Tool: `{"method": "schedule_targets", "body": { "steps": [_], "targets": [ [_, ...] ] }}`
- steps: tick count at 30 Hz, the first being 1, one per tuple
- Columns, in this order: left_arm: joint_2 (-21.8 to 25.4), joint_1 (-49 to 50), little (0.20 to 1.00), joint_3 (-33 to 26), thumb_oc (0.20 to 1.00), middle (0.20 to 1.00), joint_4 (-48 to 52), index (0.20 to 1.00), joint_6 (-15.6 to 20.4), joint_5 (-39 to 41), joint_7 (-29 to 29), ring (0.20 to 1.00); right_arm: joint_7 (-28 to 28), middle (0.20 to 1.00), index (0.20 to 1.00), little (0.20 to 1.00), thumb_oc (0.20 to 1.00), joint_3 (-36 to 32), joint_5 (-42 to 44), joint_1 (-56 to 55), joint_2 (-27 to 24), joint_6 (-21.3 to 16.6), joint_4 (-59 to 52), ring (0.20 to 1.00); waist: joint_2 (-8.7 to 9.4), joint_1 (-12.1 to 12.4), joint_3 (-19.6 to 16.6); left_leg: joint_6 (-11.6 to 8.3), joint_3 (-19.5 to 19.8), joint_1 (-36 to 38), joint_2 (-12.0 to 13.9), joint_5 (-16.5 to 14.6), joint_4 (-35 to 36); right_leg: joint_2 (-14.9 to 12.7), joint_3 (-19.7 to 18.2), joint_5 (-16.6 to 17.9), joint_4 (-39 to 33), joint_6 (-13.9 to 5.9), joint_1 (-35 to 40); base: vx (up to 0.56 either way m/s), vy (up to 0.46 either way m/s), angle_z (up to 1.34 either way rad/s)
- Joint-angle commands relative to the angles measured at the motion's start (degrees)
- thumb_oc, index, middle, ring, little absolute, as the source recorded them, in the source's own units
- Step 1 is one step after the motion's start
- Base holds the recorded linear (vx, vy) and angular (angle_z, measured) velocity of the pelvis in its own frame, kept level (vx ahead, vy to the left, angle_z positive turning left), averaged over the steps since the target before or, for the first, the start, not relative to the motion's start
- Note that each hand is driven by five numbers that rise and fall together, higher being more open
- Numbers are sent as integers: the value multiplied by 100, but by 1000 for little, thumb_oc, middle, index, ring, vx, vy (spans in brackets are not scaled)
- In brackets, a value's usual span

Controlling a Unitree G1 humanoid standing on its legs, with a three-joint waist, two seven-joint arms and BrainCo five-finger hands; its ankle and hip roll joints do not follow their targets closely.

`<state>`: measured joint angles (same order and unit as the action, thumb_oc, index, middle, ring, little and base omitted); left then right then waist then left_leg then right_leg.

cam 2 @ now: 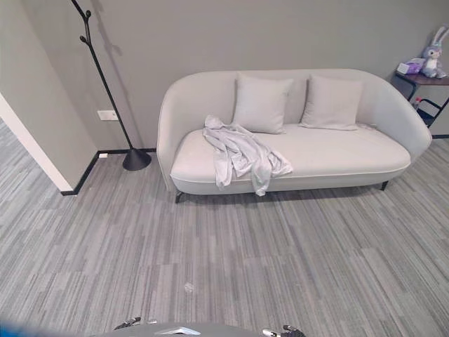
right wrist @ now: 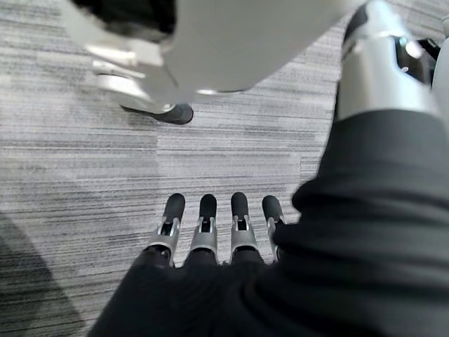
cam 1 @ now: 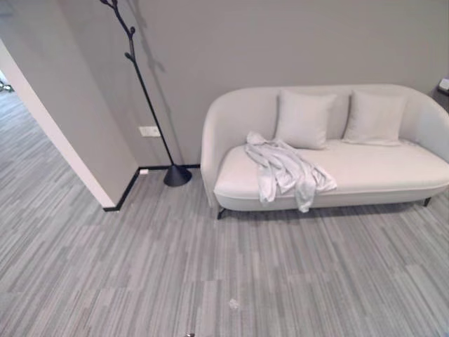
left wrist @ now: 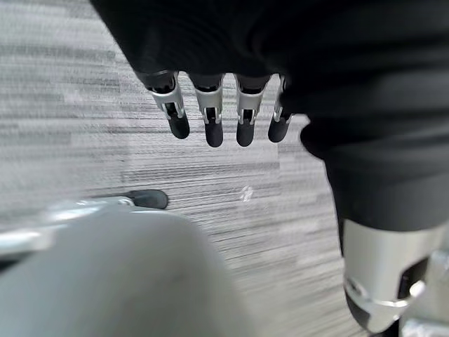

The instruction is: Hang the clothes on the sofa on the clothes rack.

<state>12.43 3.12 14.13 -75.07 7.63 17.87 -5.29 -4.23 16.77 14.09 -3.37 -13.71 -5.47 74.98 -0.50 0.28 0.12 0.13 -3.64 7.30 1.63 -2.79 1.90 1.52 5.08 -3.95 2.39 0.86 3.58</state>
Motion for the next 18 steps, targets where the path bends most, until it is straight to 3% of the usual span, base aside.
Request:
{"method": "schedule_targets", "body": {
  "steps": [1, 18],
  "targets": [
    [8, -309, 1000, -145, 1000, 1000, -193, 1000, 171, 159, -58, 1000, -13, 1000, 1000, 1000, 1000, 150, 167, 335, -42, -120, 178, 1000, 241, -7, 78, -306, -108, 129, 120, 249, 310, -489, 94, 467, -739, -621, 411, 0, 0, 0],
    [47, -321, 1000, -226, 1000, 1000, -173, 1000, 191, 224, -38, 1000, -22, 1000, 1000, 1000, 1000, 202, 93, 334, -54, -112, 90, 1000, 237, 19, 103, -297, -88, 161, 99, 215, 310, -536, 147, 441, -739, -636, 464, 3, -1, 1]
  ]
}}
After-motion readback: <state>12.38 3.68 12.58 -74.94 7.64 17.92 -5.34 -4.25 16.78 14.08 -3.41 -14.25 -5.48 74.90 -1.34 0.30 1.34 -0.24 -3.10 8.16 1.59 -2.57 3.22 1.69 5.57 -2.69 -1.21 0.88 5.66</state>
